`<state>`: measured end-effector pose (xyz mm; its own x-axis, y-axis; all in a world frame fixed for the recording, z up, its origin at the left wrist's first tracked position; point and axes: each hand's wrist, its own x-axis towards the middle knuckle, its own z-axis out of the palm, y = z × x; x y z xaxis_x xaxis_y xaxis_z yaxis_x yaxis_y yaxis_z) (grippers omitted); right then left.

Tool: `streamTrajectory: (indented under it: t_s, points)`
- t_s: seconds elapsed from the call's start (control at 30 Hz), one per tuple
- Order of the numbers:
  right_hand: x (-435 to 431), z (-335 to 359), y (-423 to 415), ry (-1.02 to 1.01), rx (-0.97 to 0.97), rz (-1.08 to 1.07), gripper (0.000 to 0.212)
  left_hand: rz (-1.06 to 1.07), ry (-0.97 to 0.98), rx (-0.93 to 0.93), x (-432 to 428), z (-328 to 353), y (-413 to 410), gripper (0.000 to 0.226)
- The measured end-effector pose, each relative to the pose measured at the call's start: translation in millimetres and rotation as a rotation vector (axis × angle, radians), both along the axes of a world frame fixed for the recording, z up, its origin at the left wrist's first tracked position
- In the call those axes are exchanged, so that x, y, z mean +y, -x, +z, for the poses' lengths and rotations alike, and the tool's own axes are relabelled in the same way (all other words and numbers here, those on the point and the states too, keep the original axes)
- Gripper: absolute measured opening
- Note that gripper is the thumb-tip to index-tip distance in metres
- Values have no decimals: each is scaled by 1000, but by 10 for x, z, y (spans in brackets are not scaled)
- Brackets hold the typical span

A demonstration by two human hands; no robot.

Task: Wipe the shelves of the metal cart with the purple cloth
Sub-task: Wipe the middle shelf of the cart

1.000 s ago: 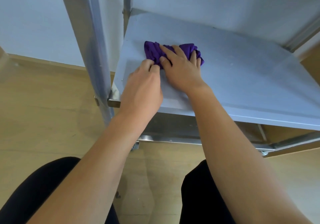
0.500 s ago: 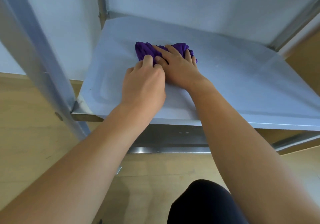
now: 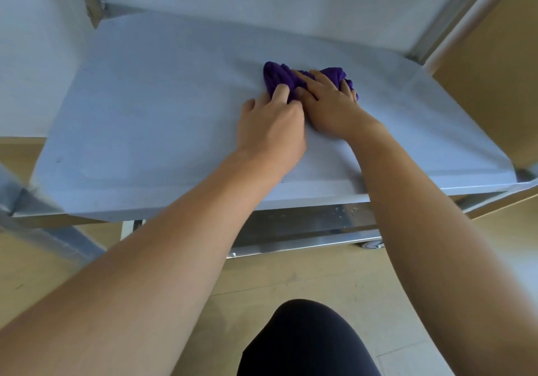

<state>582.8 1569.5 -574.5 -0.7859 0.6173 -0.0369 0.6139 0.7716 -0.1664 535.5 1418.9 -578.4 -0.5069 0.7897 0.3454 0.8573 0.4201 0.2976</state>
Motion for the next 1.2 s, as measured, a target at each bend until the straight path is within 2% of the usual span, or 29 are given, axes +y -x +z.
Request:
streamTrajectory:
  t_s: [0.1,0.27,0.43,0.7,0.97,1.13,1.2]
  points:
    - [130,-21,-134,53,82,-104,48,-24,-12,7,55,-75,-68,32]
    - [319,8,-449,45,97,-180,47,-33,-4,-12,63,-90,-165,44]
    - [788,54,-1071,0,90,-348,46,-32,52,-31,129,-61,-303,39]
    - [1504,169,-1906,36,78,-607,49,-35,65,-42,224,-62,-367,41]
    - [1281,160,-1607,33,80,-566,50,-21,89,-44,260,-61,-414,41]
    - [663,63,-920,-10,89,-298,49,-28,77,-46,249,-50,-420,40]
    - [610,43,-877,-8,102,-252,50,-31,54,-48,233,-51,-405,39]
